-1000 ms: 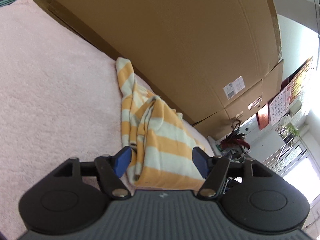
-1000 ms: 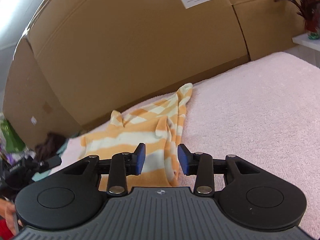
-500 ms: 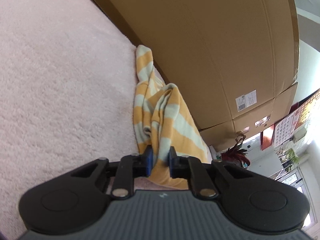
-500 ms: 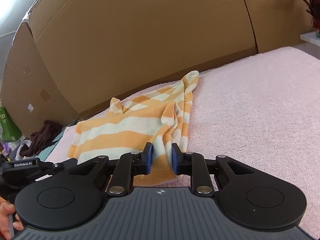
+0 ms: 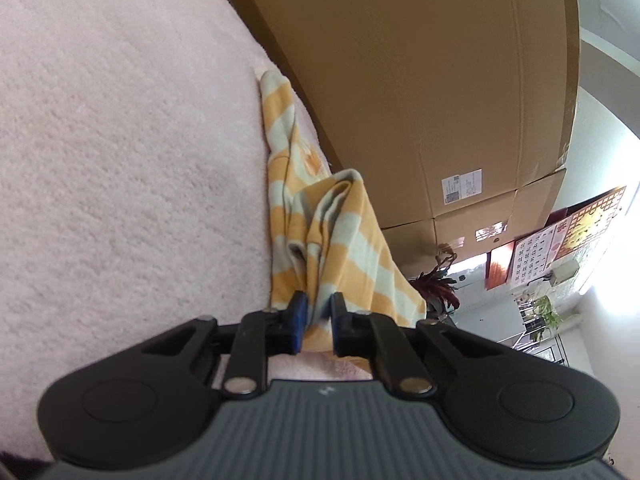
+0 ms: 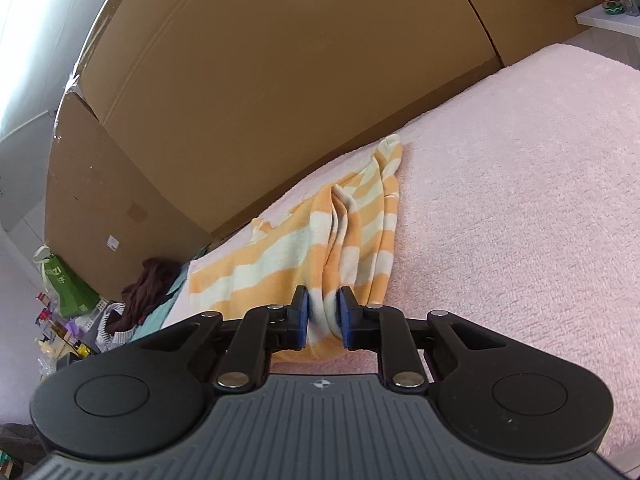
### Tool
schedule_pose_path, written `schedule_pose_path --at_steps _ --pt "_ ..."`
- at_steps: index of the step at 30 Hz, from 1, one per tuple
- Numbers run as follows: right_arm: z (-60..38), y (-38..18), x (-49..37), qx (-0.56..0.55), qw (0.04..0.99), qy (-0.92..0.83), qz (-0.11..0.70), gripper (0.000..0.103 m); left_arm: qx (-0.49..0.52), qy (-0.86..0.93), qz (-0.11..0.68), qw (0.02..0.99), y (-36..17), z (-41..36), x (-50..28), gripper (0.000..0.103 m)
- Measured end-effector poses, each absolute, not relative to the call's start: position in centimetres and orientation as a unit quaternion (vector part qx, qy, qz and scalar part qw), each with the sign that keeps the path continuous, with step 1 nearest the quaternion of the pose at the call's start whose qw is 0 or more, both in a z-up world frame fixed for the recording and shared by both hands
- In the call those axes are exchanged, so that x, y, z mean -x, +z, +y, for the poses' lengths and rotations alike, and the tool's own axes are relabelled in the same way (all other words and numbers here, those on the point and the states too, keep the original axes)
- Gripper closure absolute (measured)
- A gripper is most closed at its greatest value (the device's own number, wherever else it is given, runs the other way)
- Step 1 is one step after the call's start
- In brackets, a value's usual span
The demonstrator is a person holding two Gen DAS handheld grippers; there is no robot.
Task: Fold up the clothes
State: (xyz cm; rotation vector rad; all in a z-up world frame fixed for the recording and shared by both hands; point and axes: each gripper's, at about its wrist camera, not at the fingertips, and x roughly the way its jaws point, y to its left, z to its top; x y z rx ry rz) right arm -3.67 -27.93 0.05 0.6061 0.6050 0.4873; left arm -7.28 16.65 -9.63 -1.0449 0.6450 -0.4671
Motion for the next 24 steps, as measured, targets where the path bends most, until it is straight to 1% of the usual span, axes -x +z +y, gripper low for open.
schedule_pose_path --at_steps 3,8,11,13,15,17,18,20,22,24 --pt "-27.9 0.1 3.4 -0.296 0.879 0.241 0.288 0.085 0.468 -0.221 0.299 0.801 -9.2 16.5 7.7 0.100" --pt "-27.4 -1.8 0.2 -0.288 0.892 0.205 0.281 0.081 0.443 -0.204 0.299 0.820 -9.5 15.8 7.4 0.100" --pt "-26.9 -2.5 -0.7 -0.274 0.899 0.202 0.275 0.082 0.427 -0.194 0.299 0.831 -9.6 15.4 7.3 0.099" --pt "-26.5 -2.2 -0.6 -0.258 0.906 0.193 0.275 0.082 0.421 -0.187 0.301 0.835 -9.7 15.3 7.2 0.091" --pt "-26.8 -2.1 -0.1 -0.249 0.910 0.187 0.274 0.082 0.422 -0.183 0.307 0.833 -9.9 15.4 7.1 0.087" --pt "-27.3 -2.3 0.1 -0.248 0.911 0.185 0.273 0.079 0.414 -0.179 0.310 0.837 -9.5 15.4 7.1 0.087" --pt "-27.5 -2.4 0.0 -0.249 0.911 0.185 0.273 0.077 0.405 -0.172 0.307 0.844 -9.0 15.6 7.3 0.090" --pt "-27.6 -2.1 0.3 -0.246 0.914 0.175 0.271 0.075 0.365 -0.149 0.281 0.875 -7.2 15.7 8.0 0.089" --pt "-27.5 -1.1 1.1 -0.230 0.930 0.160 0.239 0.071 0.320 -0.144 0.251 0.902 -5.1 15.6 8.3 0.089" --pt "-26.7 0.2 1.4 -0.208 0.941 0.165 0.209 0.072 0.286 -0.149 0.232 0.918 -3.4 14.6 7.5 0.086"
